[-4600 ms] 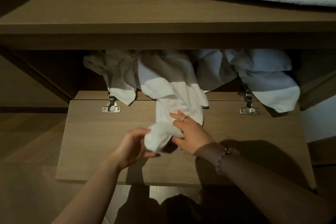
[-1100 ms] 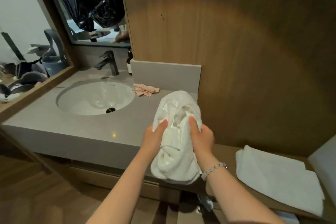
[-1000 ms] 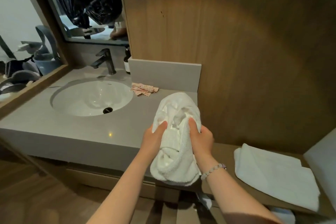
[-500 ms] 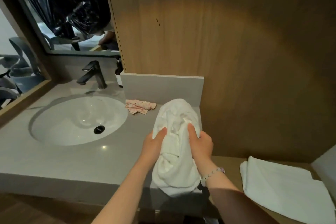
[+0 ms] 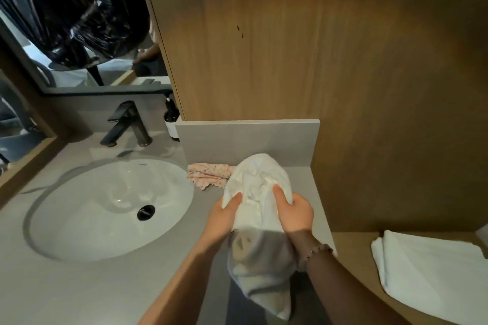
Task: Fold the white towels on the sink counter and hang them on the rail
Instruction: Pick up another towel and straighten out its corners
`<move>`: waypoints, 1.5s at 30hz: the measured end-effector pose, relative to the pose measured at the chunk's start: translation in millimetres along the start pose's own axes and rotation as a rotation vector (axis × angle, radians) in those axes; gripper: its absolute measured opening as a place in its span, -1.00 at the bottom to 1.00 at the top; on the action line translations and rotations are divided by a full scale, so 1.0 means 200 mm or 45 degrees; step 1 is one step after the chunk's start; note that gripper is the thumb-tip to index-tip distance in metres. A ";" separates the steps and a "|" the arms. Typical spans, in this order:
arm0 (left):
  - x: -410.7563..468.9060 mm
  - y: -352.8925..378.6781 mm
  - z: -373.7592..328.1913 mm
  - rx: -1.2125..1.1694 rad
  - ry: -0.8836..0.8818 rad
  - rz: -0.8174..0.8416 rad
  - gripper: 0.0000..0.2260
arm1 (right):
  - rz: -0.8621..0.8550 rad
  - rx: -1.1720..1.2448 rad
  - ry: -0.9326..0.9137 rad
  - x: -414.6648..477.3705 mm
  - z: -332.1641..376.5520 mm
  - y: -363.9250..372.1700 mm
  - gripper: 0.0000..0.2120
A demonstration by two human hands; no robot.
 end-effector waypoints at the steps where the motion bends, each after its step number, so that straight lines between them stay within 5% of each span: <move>1: 0.04 -0.02 -0.01 0.027 0.009 0.028 -0.76 | -0.008 -0.005 0.010 0.00 0.01 0.03 -0.65; 5: 0.20 -0.07 -0.01 0.070 0.042 0.124 -0.83 | -0.060 0.085 0.069 0.00 0.02 0.11 -0.66; 9: 0.28 -0.06 0.03 0.172 0.067 0.216 -0.56 | -0.137 0.187 0.114 -0.01 0.00 0.12 -0.66; 11: 0.29 -0.07 0.04 0.199 0.102 0.204 -0.72 | -0.169 0.167 0.116 -0.01 -0.01 0.11 -0.65; 13: 0.32 -0.09 0.01 0.229 0.165 0.146 -0.84 | -0.175 0.149 0.122 -0.01 -0.01 0.12 -0.66; 21: 0.37 -0.13 -0.12 0.462 0.350 -0.102 -0.80 | -0.202 0.057 0.017 0.06 0.06 0.08 -0.72; 25: 0.42 -0.18 -0.15 0.625 0.367 -0.335 -0.54 | -0.215 -0.142 -0.213 0.08 0.16 0.07 -0.82; 29: 0.31 -0.15 -0.34 0.719 0.672 -0.505 -0.34 | -0.224 -0.161 -0.317 0.10 0.22 0.05 -0.89; 33: 0.25 0.03 -0.40 0.751 0.771 -0.252 -0.47 | -0.249 -0.104 -0.364 0.13 0.26 0.01 -0.87; 37: 0.27 0.08 -0.40 0.570 0.728 -0.105 -0.86 | -0.288 -0.011 -0.424 0.17 0.30 -0.03 -0.84; 45: 0.27 0.09 -0.65 0.136 0.655 0.071 -0.83 | 0.065 0.105 -0.525 0.19 0.52 -0.03 -0.79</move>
Point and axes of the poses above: each hand's wrist, its own x-axis towards the middle knuckle, its own y-axis out of the palm, z = x × y, the point moved 10 cm from there along x, towards the middle knuckle, and after that the axes turned 15 degrees about -z, right-handed, at the moved point
